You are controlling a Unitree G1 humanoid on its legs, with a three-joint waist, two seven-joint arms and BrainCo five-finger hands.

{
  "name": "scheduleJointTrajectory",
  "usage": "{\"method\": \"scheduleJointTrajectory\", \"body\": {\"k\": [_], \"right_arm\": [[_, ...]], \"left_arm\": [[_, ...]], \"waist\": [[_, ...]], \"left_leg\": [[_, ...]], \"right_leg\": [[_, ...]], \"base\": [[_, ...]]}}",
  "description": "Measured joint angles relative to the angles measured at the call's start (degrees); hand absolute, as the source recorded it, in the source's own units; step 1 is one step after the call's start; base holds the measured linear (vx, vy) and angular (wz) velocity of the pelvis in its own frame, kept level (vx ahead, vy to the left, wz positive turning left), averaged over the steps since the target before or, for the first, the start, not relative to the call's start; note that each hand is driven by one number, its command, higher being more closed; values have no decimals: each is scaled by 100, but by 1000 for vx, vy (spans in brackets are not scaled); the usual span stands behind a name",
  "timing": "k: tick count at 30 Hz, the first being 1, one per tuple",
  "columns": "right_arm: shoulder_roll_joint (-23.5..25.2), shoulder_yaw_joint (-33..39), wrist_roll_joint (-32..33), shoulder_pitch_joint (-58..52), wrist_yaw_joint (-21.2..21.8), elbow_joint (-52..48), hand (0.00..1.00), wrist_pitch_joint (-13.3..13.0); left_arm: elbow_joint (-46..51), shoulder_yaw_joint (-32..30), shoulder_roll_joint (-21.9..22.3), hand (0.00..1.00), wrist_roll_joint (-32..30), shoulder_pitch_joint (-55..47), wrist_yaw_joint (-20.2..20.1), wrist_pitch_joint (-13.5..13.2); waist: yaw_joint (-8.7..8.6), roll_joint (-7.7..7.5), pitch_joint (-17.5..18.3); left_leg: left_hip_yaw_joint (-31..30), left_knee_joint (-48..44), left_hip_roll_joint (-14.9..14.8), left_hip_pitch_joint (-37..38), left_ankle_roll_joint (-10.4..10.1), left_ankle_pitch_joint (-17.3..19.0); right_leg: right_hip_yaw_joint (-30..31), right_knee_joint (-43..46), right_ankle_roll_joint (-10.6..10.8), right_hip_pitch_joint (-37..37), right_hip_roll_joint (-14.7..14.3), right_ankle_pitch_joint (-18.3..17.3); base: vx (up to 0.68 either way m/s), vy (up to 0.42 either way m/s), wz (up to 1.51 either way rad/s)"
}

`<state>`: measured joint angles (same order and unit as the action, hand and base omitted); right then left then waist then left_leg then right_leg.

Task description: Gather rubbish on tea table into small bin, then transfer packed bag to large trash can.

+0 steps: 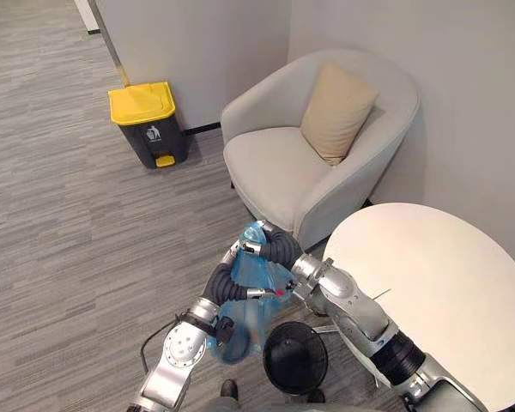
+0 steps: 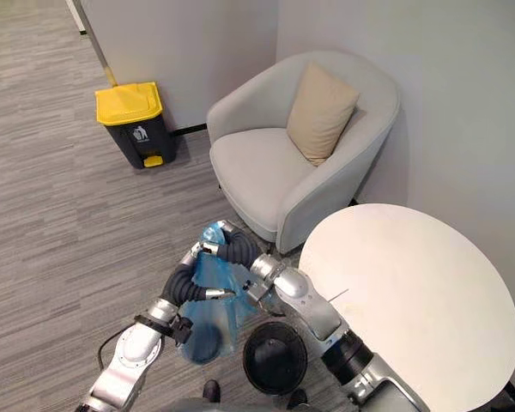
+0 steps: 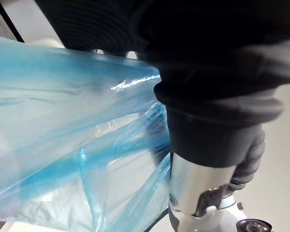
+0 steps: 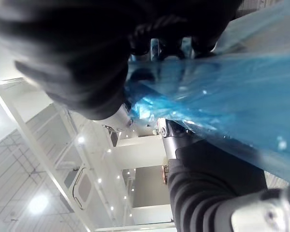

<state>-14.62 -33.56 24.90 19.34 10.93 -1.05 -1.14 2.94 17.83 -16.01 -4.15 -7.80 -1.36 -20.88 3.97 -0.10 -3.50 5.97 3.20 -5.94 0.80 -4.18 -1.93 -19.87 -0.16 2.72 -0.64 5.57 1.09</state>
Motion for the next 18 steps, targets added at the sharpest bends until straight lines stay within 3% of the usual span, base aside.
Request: {"method": "scheduleJointTrajectory", "body": {"k": [6,18], "right_arm": [[-20,-21,-1,341,-176,0,100,151],[112,-62,358,1286,-724,-7,100,159]], "left_arm": [[-2,-92,36,0,12,142,23,92],[-366,-36,284,0,-124,14,142,142]], "waist": [[-2,-4,10],[1,4,125]], "left_leg": [[57,1,1,22,0,0],[136,71,1,107,0,0]], "right_leg": [[69,-13,2,8,-2,33],[158,-21,-3,-2,-11,49]], "base": [[-10,10,-5],[1,5,-3]]}}
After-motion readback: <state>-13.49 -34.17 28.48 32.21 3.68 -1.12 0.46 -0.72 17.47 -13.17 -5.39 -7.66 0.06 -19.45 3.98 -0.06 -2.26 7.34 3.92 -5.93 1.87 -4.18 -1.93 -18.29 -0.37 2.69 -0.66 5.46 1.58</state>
